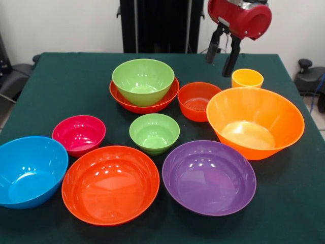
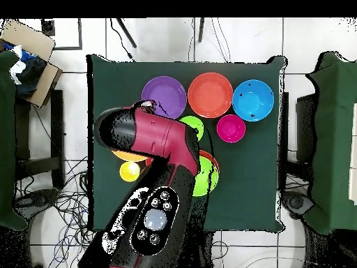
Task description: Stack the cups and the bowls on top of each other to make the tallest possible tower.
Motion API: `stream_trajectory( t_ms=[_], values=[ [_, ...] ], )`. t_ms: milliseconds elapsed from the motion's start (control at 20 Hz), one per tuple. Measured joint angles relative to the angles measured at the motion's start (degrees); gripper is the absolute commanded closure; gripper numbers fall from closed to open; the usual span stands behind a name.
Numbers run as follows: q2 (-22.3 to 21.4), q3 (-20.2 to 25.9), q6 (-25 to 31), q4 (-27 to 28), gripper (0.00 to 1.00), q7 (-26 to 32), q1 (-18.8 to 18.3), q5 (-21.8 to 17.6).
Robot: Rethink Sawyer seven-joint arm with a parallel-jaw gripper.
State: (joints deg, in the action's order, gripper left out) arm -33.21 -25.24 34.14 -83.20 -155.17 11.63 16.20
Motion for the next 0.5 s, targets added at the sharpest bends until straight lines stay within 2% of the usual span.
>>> stream_trajectory(
  t_ms=[500],
  values=[
    [0.04,1.23,-1.52,-0.01,0.0,0.0,0.07,-2.49]
  ],
)
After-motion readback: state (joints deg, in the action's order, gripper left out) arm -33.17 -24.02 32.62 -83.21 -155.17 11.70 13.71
